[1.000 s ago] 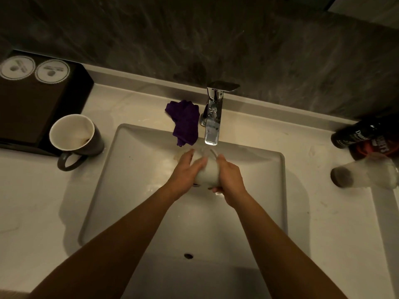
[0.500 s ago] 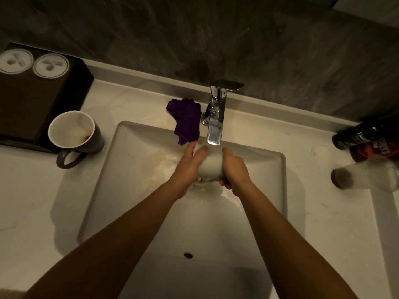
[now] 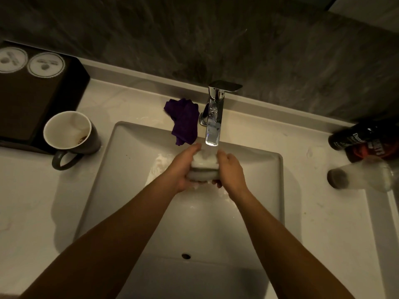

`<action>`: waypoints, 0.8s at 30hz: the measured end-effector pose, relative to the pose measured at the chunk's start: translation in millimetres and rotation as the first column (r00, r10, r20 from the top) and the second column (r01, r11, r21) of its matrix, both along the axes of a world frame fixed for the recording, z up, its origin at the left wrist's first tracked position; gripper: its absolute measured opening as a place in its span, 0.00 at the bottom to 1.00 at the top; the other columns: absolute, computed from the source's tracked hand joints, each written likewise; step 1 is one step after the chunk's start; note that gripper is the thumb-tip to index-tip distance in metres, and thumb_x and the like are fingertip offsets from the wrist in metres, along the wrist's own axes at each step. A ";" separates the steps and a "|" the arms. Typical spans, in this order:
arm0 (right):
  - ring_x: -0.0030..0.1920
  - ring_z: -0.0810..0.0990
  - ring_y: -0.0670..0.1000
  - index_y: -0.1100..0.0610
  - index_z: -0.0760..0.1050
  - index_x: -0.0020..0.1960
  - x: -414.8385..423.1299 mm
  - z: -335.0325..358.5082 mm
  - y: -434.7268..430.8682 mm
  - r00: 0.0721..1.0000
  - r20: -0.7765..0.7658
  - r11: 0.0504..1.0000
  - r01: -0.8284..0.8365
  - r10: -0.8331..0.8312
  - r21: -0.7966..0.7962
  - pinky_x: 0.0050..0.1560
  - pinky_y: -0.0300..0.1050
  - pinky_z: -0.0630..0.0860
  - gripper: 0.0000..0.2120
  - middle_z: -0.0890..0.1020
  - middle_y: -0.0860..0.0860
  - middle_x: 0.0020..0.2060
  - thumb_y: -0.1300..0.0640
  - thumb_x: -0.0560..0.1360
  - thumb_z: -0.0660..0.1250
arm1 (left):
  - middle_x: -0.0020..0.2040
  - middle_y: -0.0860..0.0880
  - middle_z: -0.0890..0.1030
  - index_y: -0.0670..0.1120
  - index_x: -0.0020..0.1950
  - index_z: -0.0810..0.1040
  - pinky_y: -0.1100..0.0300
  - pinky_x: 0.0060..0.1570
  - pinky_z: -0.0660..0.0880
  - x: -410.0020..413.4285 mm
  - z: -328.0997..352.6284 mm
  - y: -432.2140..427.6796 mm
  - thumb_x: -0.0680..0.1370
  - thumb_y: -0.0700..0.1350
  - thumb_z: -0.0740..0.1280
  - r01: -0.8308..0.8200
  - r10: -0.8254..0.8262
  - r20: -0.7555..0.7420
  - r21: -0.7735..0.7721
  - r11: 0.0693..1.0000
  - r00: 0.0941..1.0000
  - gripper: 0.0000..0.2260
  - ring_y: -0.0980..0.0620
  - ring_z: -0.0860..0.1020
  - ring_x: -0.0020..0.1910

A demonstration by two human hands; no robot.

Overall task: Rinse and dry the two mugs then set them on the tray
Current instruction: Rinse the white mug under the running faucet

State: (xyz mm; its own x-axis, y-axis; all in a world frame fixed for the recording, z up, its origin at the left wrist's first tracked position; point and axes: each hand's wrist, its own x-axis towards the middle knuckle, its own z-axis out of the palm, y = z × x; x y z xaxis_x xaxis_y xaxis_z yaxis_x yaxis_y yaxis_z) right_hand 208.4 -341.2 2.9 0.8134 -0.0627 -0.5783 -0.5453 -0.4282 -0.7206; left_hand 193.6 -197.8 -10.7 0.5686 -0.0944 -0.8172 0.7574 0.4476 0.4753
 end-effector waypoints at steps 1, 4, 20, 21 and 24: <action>0.32 0.81 0.57 0.58 0.75 0.50 -2.7 -2.8 -0.1 0.997 0.077 1.000 0.020 -0.020 0.003 0.24 0.43 0.72 0.21 0.82 0.61 0.42 0.41 0.82 0.56 | 0.57 0.42 0.86 0.50 0.60 0.82 0.49 0.43 0.81 1.4 2.5 0.2 0.76 0.63 0.69 0.014 -0.018 -0.064 -0.054 0.998 0.998 0.21 0.39 0.85 0.50; 0.31 0.79 0.59 0.58 0.76 0.49 1.5 -2.0 -1.3 0.991 -0.061 0.992 0.118 -0.116 0.041 0.20 0.39 0.67 0.17 0.82 0.63 0.43 0.47 0.82 0.56 | 0.55 0.42 0.86 0.50 0.58 0.82 0.50 0.43 0.78 -0.2 -0.7 -7.5 0.78 0.63 0.67 -0.054 0.054 0.001 0.022 0.998 0.999 0.19 0.40 0.84 0.47; 0.30 0.79 0.58 0.60 0.74 0.58 11.2 12.9 0.1 0.855 -0.492 0.923 0.310 -0.166 0.227 0.18 0.36 0.66 0.18 0.82 0.64 0.44 0.47 0.80 0.57 | 0.60 0.47 0.82 0.59 0.67 0.78 0.43 0.52 0.82 -16.4 -4.0 -10.8 0.80 0.60 0.65 -0.052 -0.078 0.400 0.303 0.952 0.913 0.17 0.45 0.83 0.57; 0.30 0.79 0.57 0.59 0.75 0.57 9.5 12.0 1.5 0.875 -0.449 0.921 0.311 -0.180 0.235 0.19 0.37 0.68 0.18 0.82 0.63 0.43 0.46 0.81 0.57 | 0.59 0.46 0.82 0.59 0.64 0.79 0.45 0.53 0.82 -15.6 -5.1 -9.9 0.81 0.59 0.65 -0.054 -0.083 0.412 0.309 0.950 0.907 0.13 0.45 0.83 0.56; 0.31 0.82 0.58 0.57 0.74 0.54 -2.6 -0.2 6.7 0.988 -0.052 0.989 0.147 -0.146 0.018 0.24 0.44 0.75 0.22 0.83 0.60 0.42 0.39 0.80 0.54 | 0.57 0.42 0.85 0.51 0.60 0.82 0.49 0.49 0.79 -0.6 -1.6 -9.0 0.81 0.60 0.65 -0.052 -0.008 0.228 0.258 0.965 0.974 0.15 0.43 0.84 0.52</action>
State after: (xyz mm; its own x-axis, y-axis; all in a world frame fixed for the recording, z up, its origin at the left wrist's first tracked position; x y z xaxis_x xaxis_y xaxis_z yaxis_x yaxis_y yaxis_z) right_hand 205.8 -334.6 2.7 0.7663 -0.1659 -0.6207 -0.6368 -0.3254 -0.6991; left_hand 193.0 -206.8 -12.3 0.7399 0.1196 -0.6620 0.6086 0.3004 0.7344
